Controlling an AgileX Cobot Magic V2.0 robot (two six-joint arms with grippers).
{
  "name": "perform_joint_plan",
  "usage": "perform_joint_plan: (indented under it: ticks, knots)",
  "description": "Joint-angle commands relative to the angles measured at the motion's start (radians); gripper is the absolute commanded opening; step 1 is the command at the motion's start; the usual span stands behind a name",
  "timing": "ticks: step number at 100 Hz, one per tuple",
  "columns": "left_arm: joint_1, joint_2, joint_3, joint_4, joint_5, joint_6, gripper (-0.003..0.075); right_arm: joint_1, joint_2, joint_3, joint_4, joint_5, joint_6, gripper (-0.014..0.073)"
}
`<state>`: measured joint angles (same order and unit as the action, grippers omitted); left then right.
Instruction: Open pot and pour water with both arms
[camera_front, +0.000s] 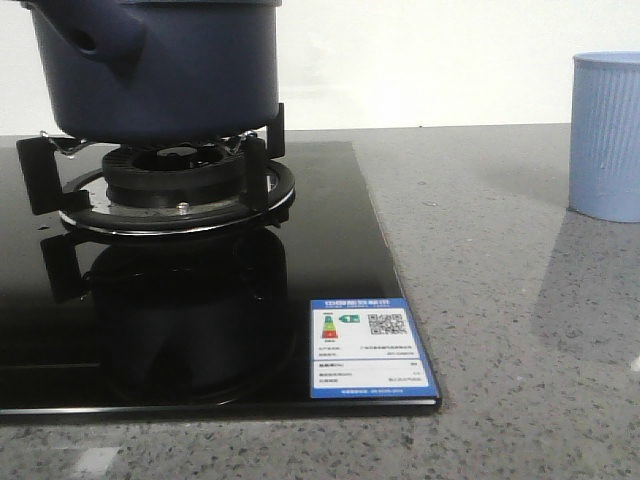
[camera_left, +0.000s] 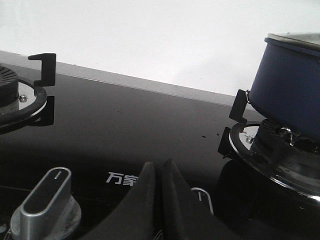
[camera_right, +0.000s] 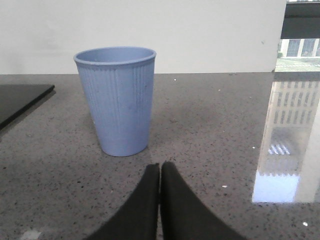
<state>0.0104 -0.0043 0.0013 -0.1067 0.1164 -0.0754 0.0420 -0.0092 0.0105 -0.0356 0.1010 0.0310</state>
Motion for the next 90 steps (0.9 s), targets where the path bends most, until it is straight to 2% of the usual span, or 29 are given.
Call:
perform_joint_plan:
  ticks: [1, 19, 31, 43, 69, 78, 90]
  knots:
    - [-0.007, -0.026, 0.033, -0.008, -0.081, -0.010, -0.0019, -0.003, -0.018, 0.026, -0.010, -0.110, -0.002, -0.0046]
    - [-0.007, -0.026, 0.033, -0.013, -0.109, -0.010, -0.0019, -0.003, -0.018, 0.026, -0.010, -0.127, -0.002, -0.0046]
    - [-0.007, -0.026, 0.033, -0.091, -0.135, -0.010, -0.0019, -0.003, -0.018, 0.026, 0.001, -0.144, -0.002, -0.0046]
    - [-0.007, -0.026, 0.033, -0.205, -0.136, -0.010, -0.0019, -0.003, -0.018, 0.026, 0.091, -0.144, -0.002, -0.0046]
    - [-0.007, -0.026, 0.031, -0.516, -0.151, -0.010, -0.0019, -0.003, -0.018, 0.026, 0.494, -0.144, -0.002, -0.0046]
    - [-0.007, -0.026, 0.017, -0.596, -0.151, -0.010, -0.0019, -0.003, -0.018, 0.019, 0.528, -0.136, -0.002, -0.0046]
    - [-0.007, -0.026, -0.044, -0.578, -0.089, -0.001, -0.0019, -0.003, -0.018, -0.039, 0.513, -0.085, -0.008, -0.0046]
